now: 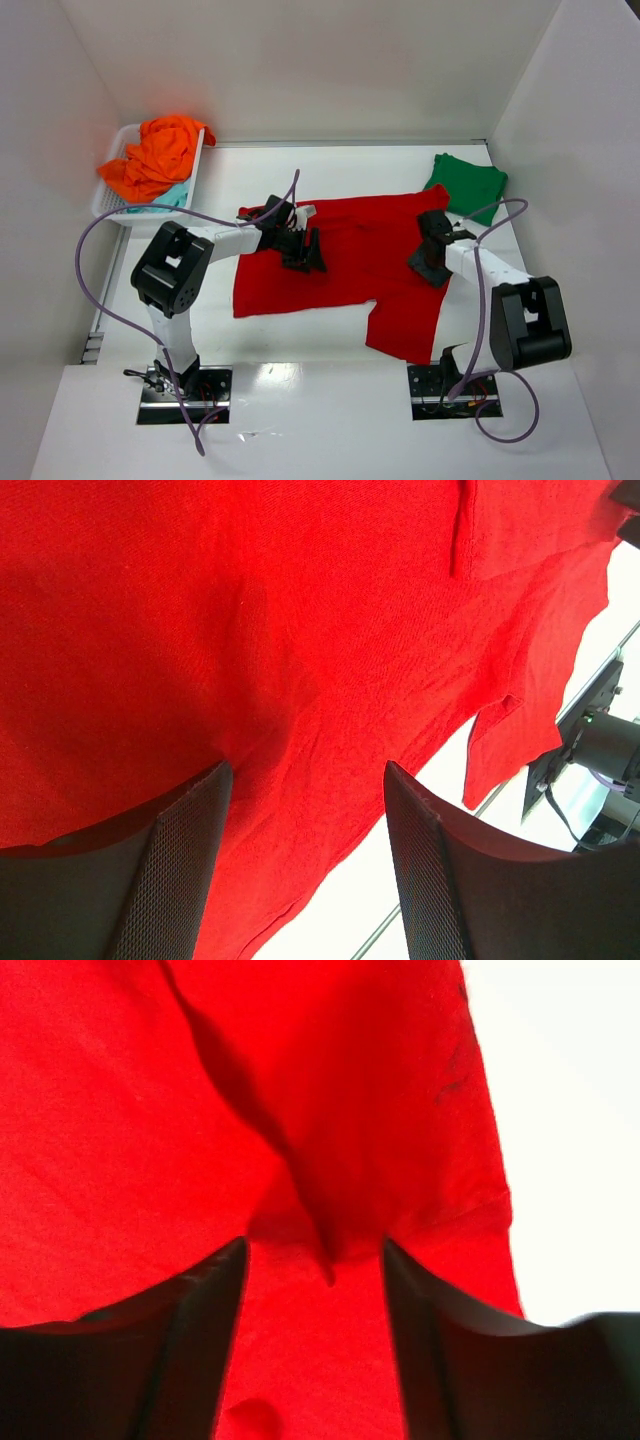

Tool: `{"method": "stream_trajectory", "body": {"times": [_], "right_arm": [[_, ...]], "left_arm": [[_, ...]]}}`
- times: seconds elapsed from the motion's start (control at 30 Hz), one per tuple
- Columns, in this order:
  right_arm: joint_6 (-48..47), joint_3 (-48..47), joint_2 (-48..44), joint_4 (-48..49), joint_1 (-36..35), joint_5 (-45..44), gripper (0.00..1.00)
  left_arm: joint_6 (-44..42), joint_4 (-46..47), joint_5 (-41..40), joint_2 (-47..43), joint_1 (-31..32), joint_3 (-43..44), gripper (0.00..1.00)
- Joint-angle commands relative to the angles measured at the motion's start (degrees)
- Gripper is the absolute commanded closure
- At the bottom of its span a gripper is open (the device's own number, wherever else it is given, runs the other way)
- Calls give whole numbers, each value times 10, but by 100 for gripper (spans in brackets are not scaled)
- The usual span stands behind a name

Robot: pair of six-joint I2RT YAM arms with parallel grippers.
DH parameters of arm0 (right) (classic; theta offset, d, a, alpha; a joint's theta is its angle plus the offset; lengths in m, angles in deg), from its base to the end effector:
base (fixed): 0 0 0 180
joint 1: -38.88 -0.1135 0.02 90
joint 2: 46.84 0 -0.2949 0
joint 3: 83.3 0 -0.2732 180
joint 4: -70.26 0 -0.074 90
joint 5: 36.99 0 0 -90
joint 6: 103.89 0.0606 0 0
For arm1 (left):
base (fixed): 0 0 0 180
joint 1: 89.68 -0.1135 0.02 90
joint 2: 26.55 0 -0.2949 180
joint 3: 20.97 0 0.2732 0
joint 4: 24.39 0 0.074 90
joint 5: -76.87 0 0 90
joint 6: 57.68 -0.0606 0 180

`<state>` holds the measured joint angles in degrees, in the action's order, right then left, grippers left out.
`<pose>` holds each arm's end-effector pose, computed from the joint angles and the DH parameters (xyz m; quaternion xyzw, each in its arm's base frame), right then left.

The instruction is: Fold and stack the t-shirts

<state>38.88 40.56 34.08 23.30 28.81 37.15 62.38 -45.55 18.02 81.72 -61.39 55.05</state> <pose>0.2618 0.0297 0.1646 0.3764 0.9028 -0.0343 0.2051 0.3537 -0.2260 0.1467 0.0701 0.9158 -0.3700 0.1397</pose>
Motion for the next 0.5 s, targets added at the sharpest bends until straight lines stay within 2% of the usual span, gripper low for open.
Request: {"method": "stream_trajectory", "body": {"times": [0.0,0.03,0.07,0.17,0.23,0.3,0.47], "right_arm": [[6,0,-40,-5,3,-8,34],[6,0,-62,-10,3,-8,29],[6,-7,-73,-16,3,-8,17],[6,-21,-107,-31,3,-8,11],[6,-21,-112,-37,3,-15,9],[20,-15,-104,-44,3,-15,0],[51,35,-103,-6,3,33,0]], "left_arm": [[-18,-16,-4,5,3,-16,29],[-18,-16,-4,-1,3,-16,29],[-18,-22,-11,-9,3,-16,29],[-18,-37,-38,-40,-3,-10,29],[-18,-55,-58,-64,-3,-10,26],[-18,-67,-96,-105,-3,-10,24],[35,-74,-195,-213,-3,-43,19]]}}
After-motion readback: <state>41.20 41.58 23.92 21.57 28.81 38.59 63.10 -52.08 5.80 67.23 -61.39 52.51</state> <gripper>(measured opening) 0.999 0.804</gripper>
